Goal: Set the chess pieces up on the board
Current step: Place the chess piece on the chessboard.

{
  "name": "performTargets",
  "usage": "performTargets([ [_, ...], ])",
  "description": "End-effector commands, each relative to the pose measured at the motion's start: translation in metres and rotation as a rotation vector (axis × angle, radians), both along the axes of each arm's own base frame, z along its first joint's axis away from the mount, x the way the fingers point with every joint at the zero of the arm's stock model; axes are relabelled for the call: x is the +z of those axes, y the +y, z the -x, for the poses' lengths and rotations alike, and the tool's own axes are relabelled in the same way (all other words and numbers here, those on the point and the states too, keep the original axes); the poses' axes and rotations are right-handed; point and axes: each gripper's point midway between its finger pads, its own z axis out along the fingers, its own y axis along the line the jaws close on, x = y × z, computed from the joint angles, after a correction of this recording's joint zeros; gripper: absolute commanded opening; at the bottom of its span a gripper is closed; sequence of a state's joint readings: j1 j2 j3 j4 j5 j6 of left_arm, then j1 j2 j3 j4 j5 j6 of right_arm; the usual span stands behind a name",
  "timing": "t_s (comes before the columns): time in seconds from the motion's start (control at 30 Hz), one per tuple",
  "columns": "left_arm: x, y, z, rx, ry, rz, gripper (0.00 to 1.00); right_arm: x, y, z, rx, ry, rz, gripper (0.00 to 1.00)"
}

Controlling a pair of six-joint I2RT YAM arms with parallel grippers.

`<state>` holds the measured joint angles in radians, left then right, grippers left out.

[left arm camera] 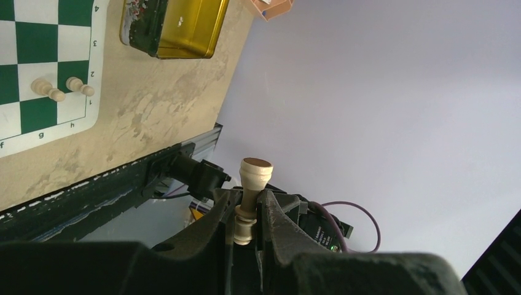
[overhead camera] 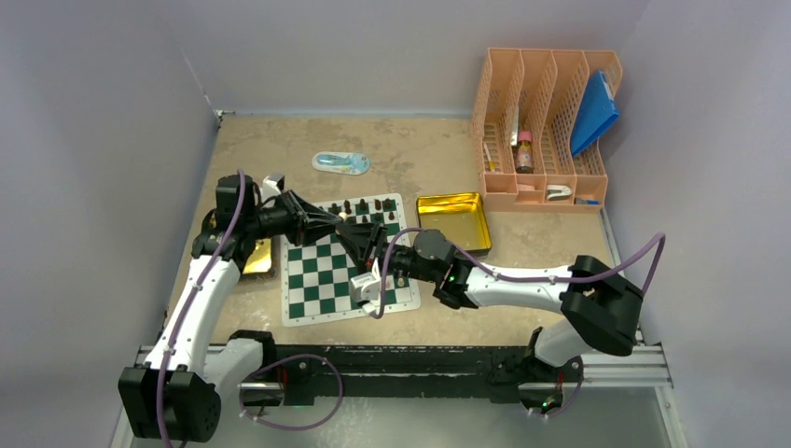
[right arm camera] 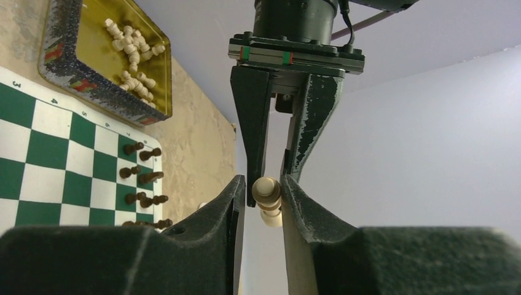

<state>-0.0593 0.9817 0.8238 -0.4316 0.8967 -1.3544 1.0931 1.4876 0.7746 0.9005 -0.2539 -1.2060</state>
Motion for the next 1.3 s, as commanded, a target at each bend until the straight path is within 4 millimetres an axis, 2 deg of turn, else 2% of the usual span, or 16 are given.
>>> performTargets([
  [0.0, 0.016, -0.002, 0.002, -0.006, -0.045, 0.025, 0.06, 0.036, -0.002, -0.009, -0.056, -0.066, -0.105, 0.27],
  [0.17, 0.013, 0.000, -0.001, 0.011, -0.041, 0.003, 0.07, 0.041, -0.006, -0.007, -0.054, -0.042, -0.142, 0.05],
  [0.23, 0.011, 0.003, -0.003, 0.032, -0.054, -0.022, 0.15, 0.041, -0.006, -0.003, -0.036, 0.011, -0.166, 0.00],
  [0.4, 0.021, 0.011, -0.015, 0.077, -0.182, -0.118, 0.41, 0.048, -0.020, 0.017, 0.038, 0.275, -0.330, 0.00],
  [0.6, 0.018, 0.042, -0.040, 0.233, -0.256, -0.343, 0.61, 0.049, -0.038, 0.025, 0.060, 0.554, -0.451, 0.00],
  [0.77, 0.015, 0.070, -0.066, 0.300, -0.368, -0.556, 0.67, 0.017, -0.030, 0.038, 0.093, 0.816, -0.383, 0.00],
  [0.9, 0.006, 0.120, -0.088, 0.419, -0.429, -0.869, 0.70, -0.007, -0.025, 0.042, 0.075, 1.028, -0.367, 0.00],
  [0.97, 0.006, 0.148, -0.090, 0.489, -0.434, -1.020, 0.71, -0.016, -0.025, 0.051, 0.122, 1.071, -0.365, 0.00],
  [1.03, 0.014, 0.164, -0.086, 0.523, -0.450, -1.104, 0.72, -0.032, -0.023, 0.062, 0.179, 1.091, -0.344, 0.00],
  [1.17, 0.036, 0.163, -0.070, 0.531, -0.534, -1.102, 0.72, -0.065, -0.014, 0.071, 0.202, 1.102, -0.288, 0.00],
  [1.27, 0.048, 0.157, -0.061, 0.510, -0.563, -1.081, 0.73, -0.078, -0.006, 0.075, 0.217, 1.097, -0.264, 0.00],
])
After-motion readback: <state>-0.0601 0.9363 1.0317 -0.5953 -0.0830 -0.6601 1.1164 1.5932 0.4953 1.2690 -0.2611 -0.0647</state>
